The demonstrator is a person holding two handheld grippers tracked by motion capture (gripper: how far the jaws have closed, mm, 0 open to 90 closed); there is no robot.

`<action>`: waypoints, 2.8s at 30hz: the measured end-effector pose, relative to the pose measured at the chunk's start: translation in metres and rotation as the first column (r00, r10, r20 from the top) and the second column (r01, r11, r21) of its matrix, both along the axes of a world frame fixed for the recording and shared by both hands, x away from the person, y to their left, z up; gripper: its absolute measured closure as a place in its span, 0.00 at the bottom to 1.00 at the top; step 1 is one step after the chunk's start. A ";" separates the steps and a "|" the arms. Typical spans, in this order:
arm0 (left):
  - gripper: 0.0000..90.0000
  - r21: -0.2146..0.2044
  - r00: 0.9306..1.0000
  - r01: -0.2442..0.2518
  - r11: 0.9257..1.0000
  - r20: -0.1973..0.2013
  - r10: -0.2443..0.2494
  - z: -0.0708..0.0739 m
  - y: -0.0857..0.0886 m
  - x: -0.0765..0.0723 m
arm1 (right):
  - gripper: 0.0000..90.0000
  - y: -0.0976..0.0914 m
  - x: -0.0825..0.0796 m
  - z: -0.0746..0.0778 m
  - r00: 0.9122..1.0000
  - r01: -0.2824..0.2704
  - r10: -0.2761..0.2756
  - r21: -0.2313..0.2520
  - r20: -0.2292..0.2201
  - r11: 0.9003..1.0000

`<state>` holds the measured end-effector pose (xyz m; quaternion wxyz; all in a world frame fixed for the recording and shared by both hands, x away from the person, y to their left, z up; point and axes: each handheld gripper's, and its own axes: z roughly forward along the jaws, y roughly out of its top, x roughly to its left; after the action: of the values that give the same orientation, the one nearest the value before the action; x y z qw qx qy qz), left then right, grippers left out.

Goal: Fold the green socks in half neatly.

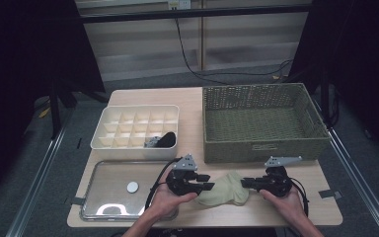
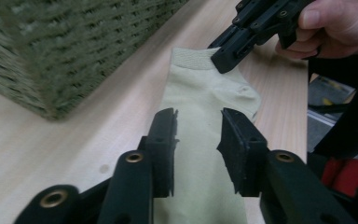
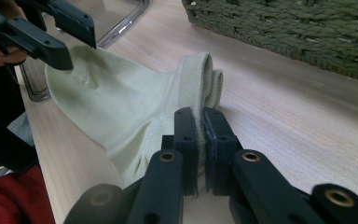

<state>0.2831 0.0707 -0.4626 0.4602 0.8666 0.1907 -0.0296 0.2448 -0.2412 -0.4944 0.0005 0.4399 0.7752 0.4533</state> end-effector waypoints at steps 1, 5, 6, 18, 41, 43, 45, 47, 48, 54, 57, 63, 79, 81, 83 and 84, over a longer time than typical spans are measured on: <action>0.72 -0.006 1.000 -0.003 1.000 -0.003 0.003 0.000 0.000 0.002 | 0.95 0.000 0.000 0.000 1.000 0.000 0.000 -0.002 -0.002 1.000; 0.83 -0.009 0.998 0.037 0.999 -0.042 -0.037 -0.011 -0.009 0.002 | 0.95 0.001 0.001 0.002 1.000 0.002 -0.002 0.013 0.006 1.000; 0.85 -0.002 0.998 0.045 0.999 -0.045 -0.045 -0.013 -0.013 0.001 | 0.95 0.002 0.001 0.003 1.000 0.002 -0.002 0.015 0.010 1.000; 0.86 0.065 0.996 0.075 0.995 -0.063 -0.070 -0.037 -0.039 0.003 | 0.95 0.005 0.001 0.008 1.000 -0.011 0.010 0.041 0.026 0.999; 0.90 0.085 0.997 0.066 0.994 -0.050 -0.062 -0.041 -0.043 0.002 | 0.95 0.026 0.002 0.027 0.995 -0.067 0.058 0.119 0.077 0.991; 0.90 0.082 0.997 0.069 0.994 -0.050 -0.065 -0.041 -0.045 0.002 | 0.95 0.028 0.002 0.027 0.995 -0.073 0.063 0.126 0.081 0.989; 0.90 0.081 0.997 0.065 0.995 -0.051 -0.061 -0.041 -0.050 0.000 | 0.95 0.030 0.002 0.028 0.995 -0.073 0.063 0.131 0.079 0.989; 0.90 0.112 0.996 0.083 0.990 -0.052 -0.077 -0.038 -0.056 -0.003 | 0.95 0.031 0.002 0.029 0.995 -0.077 0.066 0.137 0.079 0.988; 0.90 0.121 0.996 0.088 0.989 -0.043 -0.083 -0.038 -0.057 -0.004 | 0.95 0.032 0.002 0.029 0.994 -0.080 0.070 0.138 0.080 0.987; 0.85 0.110 0.996 0.084 0.990 -0.044 -0.080 -0.036 -0.057 -0.002 | 0.95 0.033 0.000 0.028 0.994 -0.085 0.073 0.147 0.084 0.985; 0.82 0.089 0.997 0.068 0.994 -0.031 -0.066 -0.028 -0.047 -0.001 | 0.95 0.029 0.000 0.028 0.994 -0.077 0.064 0.153 0.086 0.985; 0.77 0.044 0.999 0.036 0.998 0.000 -0.036 -0.013 -0.020 -0.003 | 0.95 0.026 0.000 0.027 0.995 -0.069 0.057 0.143 0.084 0.987; 0.80 0.067 0.999 -0.035 0.997 -0.010 0.036 -0.018 0.037 -0.007 | 0.95 0.031 0.001 0.025 0.995 -0.077 0.068 0.133 0.076 0.988; 0.80 0.068 0.999 -0.035 0.997 -0.014 0.036 -0.022 0.035 -0.007 | 0.95 0.034 0.001 0.025 0.994 -0.085 0.076 0.133 0.077 0.988; 0.80 0.081 0.999 -0.030 0.996 -0.018 0.032 -0.024 0.033 -0.006 | 0.95 0.038 0.002 0.026 0.993 -0.093 0.083 0.134 0.078 0.987; 0.80 0.085 0.999 -0.027 0.996 -0.017 0.028 -0.025 0.032 -0.006 | 0.95 0.040 0.002 0.026 0.993 -0.097 0.087 0.136 0.076 0.986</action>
<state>0.2769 0.1025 -0.4872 0.4217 0.8823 0.2079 -0.0230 0.2468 -0.2015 -0.4686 -0.0240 0.3865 0.7604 0.5213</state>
